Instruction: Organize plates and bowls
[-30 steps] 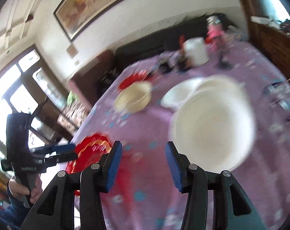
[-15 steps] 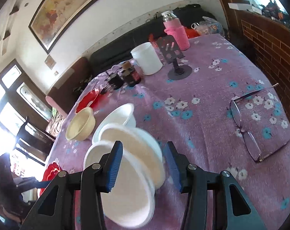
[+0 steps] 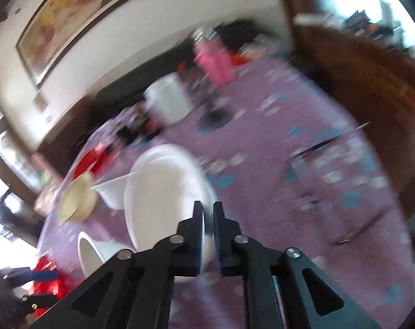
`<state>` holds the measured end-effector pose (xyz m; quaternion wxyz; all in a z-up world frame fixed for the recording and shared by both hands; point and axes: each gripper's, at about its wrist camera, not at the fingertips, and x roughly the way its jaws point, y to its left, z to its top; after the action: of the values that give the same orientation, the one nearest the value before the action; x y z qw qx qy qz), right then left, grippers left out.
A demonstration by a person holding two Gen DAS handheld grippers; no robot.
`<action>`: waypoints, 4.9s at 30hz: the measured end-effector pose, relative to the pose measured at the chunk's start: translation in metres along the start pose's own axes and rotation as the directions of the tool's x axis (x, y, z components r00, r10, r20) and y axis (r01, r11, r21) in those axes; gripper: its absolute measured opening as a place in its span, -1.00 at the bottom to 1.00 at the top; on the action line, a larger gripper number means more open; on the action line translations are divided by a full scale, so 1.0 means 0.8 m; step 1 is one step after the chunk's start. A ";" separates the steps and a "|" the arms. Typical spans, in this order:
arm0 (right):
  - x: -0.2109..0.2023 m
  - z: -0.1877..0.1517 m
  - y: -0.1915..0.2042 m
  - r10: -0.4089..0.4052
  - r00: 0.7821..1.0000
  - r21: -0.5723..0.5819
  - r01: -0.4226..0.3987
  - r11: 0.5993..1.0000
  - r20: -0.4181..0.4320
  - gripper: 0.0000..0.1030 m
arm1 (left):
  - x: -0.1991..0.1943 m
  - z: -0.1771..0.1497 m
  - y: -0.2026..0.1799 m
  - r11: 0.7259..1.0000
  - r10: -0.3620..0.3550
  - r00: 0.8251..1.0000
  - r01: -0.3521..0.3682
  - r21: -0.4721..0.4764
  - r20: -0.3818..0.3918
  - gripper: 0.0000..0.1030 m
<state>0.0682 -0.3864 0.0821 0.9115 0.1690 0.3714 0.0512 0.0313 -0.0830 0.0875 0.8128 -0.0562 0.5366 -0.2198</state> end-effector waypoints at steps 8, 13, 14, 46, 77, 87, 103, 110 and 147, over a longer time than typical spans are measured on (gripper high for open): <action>-0.071 -0.045 -0.067 0.059 0.998 0.172 -0.062 0.983 0.020 -0.87 | 0.004 -0.024 -0.037 0.994 -0.091 0.996 0.092 0.061 -0.018 0.31; -0.137 -0.117 -0.116 0.082 0.996 0.262 -0.086 0.961 0.028 -0.86 | 0.014 -0.062 -0.078 0.979 -0.124 0.991 0.130 0.160 -0.044 0.32; -0.149 -0.131 -0.124 0.073 0.997 0.274 -0.078 0.959 0.027 -0.86 | 0.019 -0.072 -0.089 0.972 -0.146 0.987 0.155 0.176 -0.059 0.32; -0.147 -0.247 0.009 0.097 0.990 -0.009 -0.099 0.995 -0.105 -0.71 | 0.073 -0.133 -0.095 0.972 -0.064 0.998 0.057 0.230 0.022 -0.48; -0.125 -0.223 0.157 0.201 0.974 -0.195 -0.218 0.956 -0.102 -0.66 | -0.053 -0.173 -0.001 0.982 0.072 0.959 -0.117 0.150 0.274 -0.64; -0.080 -0.220 0.276 0.302 0.934 -0.296 -0.348 0.890 -0.191 -0.65 | -0.115 -0.194 0.102 0.980 0.194 0.923 -0.194 -0.033 0.332 -0.64; 0.000 -0.251 0.371 0.289 0.891 -0.335 -0.407 0.850 -0.349 -0.65 | -0.121 -0.221 0.198 0.956 0.267 0.927 -0.220 -0.196 0.264 -0.62; 0.011 -0.255 0.369 0.280 0.889 -0.325 -0.401 0.856 -0.361 -0.65 | -0.117 -0.221 0.205 0.956 0.258 0.930 -0.208 -0.204 0.260 -0.58; -0.029 -0.206 0.284 0.352 0.907 -0.191 -0.397 0.898 -0.231 -0.08 | -0.155 -0.217 0.204 0.955 0.232 0.933 -0.165 -0.245 0.275 -0.19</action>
<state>-0.0559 -0.1339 0.0661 0.8579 0.1237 0.4088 0.2856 -0.1164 0.1404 0.0664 0.8919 -0.1229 0.4304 -0.0647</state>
